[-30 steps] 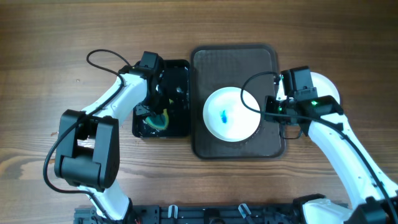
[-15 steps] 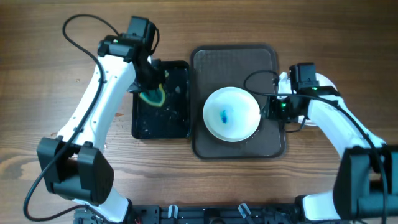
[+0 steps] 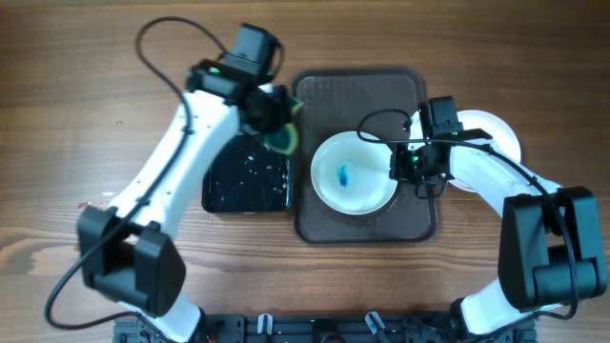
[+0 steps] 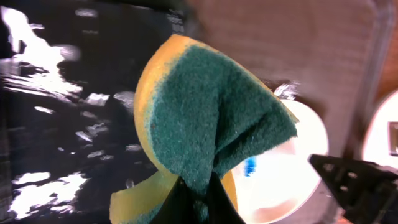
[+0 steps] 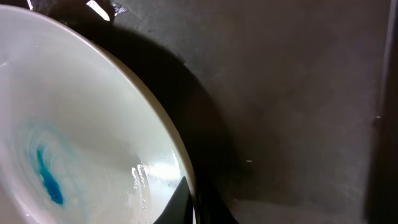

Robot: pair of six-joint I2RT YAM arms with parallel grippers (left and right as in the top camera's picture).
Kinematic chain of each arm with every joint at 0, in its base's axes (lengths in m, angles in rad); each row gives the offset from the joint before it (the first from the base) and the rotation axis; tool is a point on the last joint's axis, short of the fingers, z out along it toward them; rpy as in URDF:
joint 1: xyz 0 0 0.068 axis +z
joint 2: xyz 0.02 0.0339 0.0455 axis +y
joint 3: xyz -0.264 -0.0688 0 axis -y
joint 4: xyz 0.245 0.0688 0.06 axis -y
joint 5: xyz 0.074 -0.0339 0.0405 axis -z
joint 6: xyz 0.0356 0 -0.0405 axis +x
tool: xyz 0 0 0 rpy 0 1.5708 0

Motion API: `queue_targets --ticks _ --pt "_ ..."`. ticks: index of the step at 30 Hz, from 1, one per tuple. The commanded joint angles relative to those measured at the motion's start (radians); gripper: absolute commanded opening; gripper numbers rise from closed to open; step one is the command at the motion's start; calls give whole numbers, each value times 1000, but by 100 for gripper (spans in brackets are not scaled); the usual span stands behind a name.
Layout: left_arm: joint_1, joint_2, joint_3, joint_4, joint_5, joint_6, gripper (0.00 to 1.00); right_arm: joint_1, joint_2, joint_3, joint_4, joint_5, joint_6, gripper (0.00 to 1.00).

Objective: Clean dirty plates on tray and stack at the side
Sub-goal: 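Move the sponge toward the held plate with left gripper, then scrub the blue stain on the plate with the sponge in left gripper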

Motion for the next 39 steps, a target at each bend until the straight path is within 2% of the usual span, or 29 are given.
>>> queue_targets --ticks 1,3,7,10,12,14,19,20,21,22,23,25,27,32,36,38,39 --pt "-130 98 -13 97 57 -110 4 -5 16 -4 -13 126 40 4" --pt "-198 165 -13 147 59 -173 4 -5 16 -4 -13 126 41 4" --pt "-286 327 -13 272 232 -247 4 -5 16 -4 -16 126 44 4" --pt "-292 402 -13 272 193 -253 4 -5 16 -4 -24 126 44 4" --pt "-290 409 -13 184 -45 -249 4 -5 16 -4 -28 126 44 5" --pt "-285 404 -13 108 -246 -175 4 -5 16 -4 -31 126 44 4" --pt "-269 357 -11 4 -545 -145 4 -5 16 -4 -31 126 44 4" --pt "-269 347 -11 9 -551 -145 4 -5 16 -4 -31 126 44 4" --pt "-269 340 -11 23 -521 -145 4 -5 16 -4 -32 126 44 4" --pt "-269 340 -11 50 -416 -145 4 -5 16 -4 -33 126 43 4" --pt "-269 344 -14 105 -199 -145 4 -5 16 -4 -35 126 43 4" --pt "-285 347 -32 233 106 -145 4 -5 16 -4 -35 126 40 4" --pt "-334 356 -73 369 240 -145 4 -5 16 -4 -35 126 39 4" --pt "-397 357 -114 523 371 -139 4 -5 16 -4 -35 126 23 4" --pt "-395 357 -114 516 374 -96 4 -5 16 -4 -38 126 21 4" --pt "-386 357 -114 425 257 -94 4 -5 16 -4 -40 126 21 4" --pt "-374 356 -114 335 120 -96 4 -5 16 -4 -40 126 21 4"
